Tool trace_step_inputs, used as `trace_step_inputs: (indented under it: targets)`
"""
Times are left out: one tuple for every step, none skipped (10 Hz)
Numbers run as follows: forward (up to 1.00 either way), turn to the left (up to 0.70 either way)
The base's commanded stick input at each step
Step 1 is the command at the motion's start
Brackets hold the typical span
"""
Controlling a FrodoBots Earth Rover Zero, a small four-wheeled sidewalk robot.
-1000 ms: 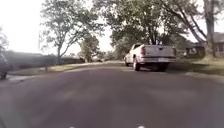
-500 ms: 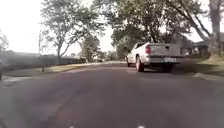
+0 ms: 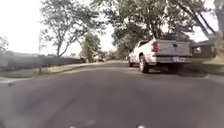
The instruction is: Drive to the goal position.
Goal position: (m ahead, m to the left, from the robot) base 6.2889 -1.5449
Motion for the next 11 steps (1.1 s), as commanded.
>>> trace_step_inputs:
  targets:
    - [1.00, -0.01]
    - [1.00, -0.01]
    - [1.00, -0.01]
    - [1.00, -0.01]
    - [1.00, -0.01]
    - [1.00, -0.01]
    - [1.00, -0.01]
    - [1.00, -0.01]
    - [1.00, -0.02]
    - [1.00, -0.06]
    - [1.00, -0.10]
